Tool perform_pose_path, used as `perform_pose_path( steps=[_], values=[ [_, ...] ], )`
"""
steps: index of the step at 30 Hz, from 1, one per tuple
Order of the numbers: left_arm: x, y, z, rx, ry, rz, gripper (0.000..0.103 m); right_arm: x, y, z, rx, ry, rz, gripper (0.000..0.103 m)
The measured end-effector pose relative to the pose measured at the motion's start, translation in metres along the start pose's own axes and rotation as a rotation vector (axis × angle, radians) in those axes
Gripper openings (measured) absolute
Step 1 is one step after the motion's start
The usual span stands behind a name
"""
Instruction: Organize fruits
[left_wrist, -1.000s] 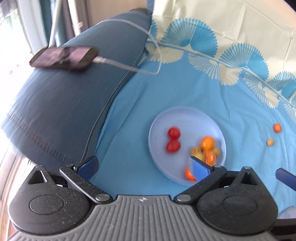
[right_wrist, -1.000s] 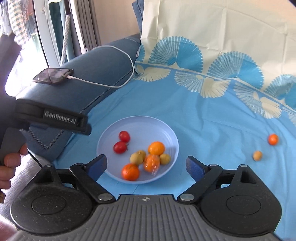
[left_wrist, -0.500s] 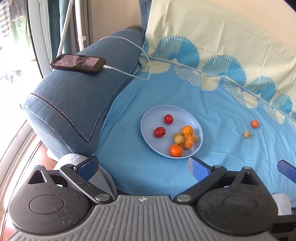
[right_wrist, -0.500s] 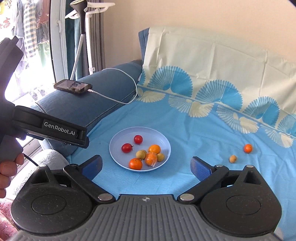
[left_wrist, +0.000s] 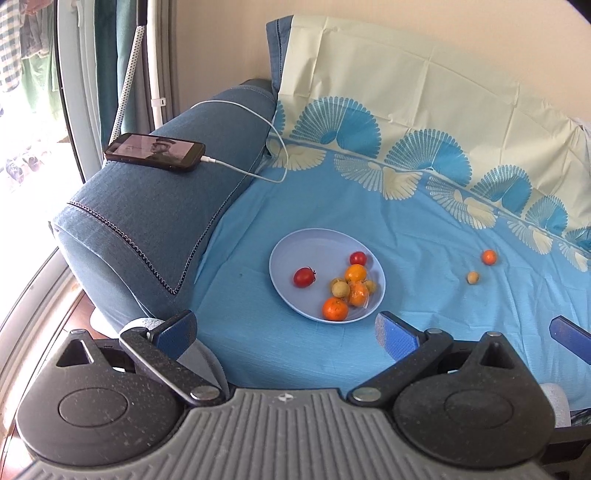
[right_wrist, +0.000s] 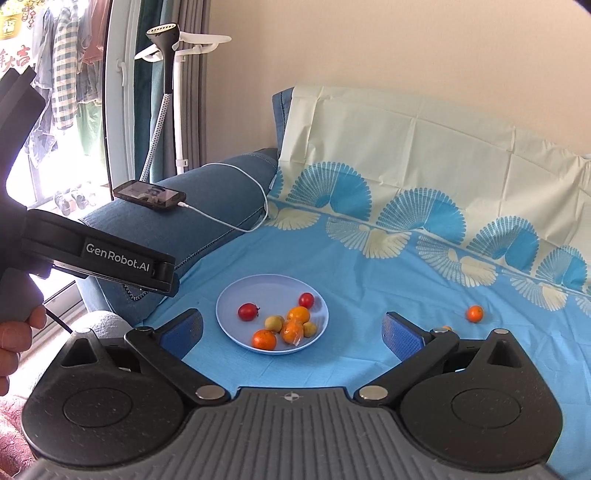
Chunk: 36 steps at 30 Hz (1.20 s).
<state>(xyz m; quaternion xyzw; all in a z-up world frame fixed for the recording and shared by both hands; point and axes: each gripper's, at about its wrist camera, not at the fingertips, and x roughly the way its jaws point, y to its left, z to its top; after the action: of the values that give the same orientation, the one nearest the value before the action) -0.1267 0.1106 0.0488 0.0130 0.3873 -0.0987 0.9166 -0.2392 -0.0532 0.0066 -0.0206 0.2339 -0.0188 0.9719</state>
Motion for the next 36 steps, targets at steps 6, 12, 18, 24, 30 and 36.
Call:
perform_pose_path(
  steps=[6, 12, 18, 24, 30, 36],
  values=[
    [-0.001, 0.000, -0.001, 0.003, -0.007, 0.001, 0.103, -0.002, 0.004, -0.002, -0.007, -0.003, -0.005, 0.102],
    [-0.002, 0.002, -0.001, 0.000, -0.010, 0.001, 0.103, -0.001, 0.004, -0.002, -0.009, -0.006, -0.007, 0.102],
    [-0.001, 0.001, -0.001, 0.006, -0.006, 0.004, 0.103, 0.000, 0.004, -0.003, -0.005, -0.004, -0.008, 0.102],
    [0.002, -0.002, 0.000, 0.014, -0.005, 0.012, 0.103, 0.003, 0.000, -0.004, 0.011, 0.005, -0.007, 0.102],
    [0.007, -0.006, 0.000, 0.030, 0.006, 0.017, 0.103, 0.009, -0.005, -0.004, 0.024, 0.017, -0.004, 0.102],
    [0.016, -0.010, 0.003, 0.040, 0.032, 0.021, 0.103, 0.016, -0.010, -0.007, 0.046, 0.034, -0.004, 0.102]
  ],
)
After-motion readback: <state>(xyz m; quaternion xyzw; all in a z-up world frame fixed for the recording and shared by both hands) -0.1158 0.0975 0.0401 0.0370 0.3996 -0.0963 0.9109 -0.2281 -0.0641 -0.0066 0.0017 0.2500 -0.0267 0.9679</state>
